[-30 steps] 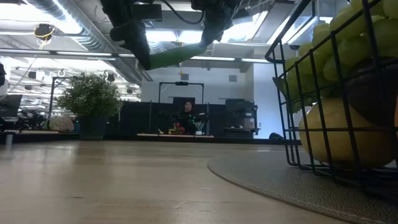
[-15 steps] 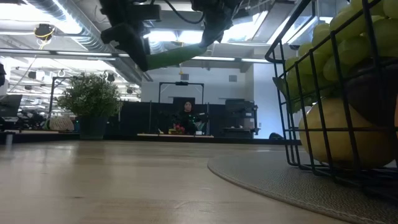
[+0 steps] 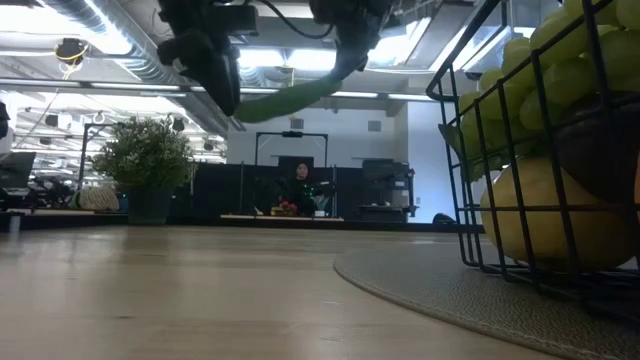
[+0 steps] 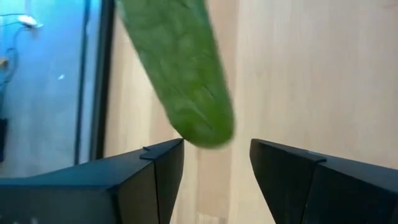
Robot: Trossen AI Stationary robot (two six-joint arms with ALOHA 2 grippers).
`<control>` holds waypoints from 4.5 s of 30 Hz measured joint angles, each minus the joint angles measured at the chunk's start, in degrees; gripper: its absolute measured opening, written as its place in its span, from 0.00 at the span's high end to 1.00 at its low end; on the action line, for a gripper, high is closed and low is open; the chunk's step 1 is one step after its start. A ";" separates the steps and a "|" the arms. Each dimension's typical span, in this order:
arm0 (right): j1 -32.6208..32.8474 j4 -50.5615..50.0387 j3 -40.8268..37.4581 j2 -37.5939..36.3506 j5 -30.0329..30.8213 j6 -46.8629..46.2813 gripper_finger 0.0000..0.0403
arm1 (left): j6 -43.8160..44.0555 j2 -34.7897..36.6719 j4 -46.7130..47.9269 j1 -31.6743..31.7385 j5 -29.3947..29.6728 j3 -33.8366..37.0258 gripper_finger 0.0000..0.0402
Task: Build produce basket
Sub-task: Put the green cucumber into the wire basket, then put the red pepper into the wire basket
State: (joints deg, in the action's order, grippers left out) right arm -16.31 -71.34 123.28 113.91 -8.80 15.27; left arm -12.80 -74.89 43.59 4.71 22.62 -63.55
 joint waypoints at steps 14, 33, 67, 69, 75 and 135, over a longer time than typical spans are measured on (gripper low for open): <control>-0.04 -11.70 0.00 0.00 -0.27 1.44 1.00 | 0.35 0.00 -1.05 0.46 -15.23 -0.02 0.57; 4.24 -18.64 0.72 -3.40 -12.05 -2.83 1.00 | 1.93 0.02 -2.32 7.58 -24.80 -0.07 0.57; 35.12 -18.63 -37.13 -27.63 -25.24 -60.00 1.00 | -4.22 10.03 -7.83 12.26 -25.27 -0.09 0.57; 35.34 -18.56 -38.93 -27.63 -24.92 -59.98 1.00 | -4.16 10.03 -7.85 12.26 -25.27 -0.09 0.57; 35.30 -13.30 -43.53 -27.63 -23.73 -58.77 1.00 | -4.13 10.01 -7.87 12.26 -25.27 -0.09 0.57; 7.23 -18.79 -23.64 -30.37 23.59 -63.14 0.71 | 6.57 6.77 -10.32 19.96 -25.36 -0.11 0.57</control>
State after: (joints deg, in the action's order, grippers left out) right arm -9.08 -90.13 99.64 83.54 14.79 -47.87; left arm -6.23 -68.12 33.27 24.67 -2.75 -63.66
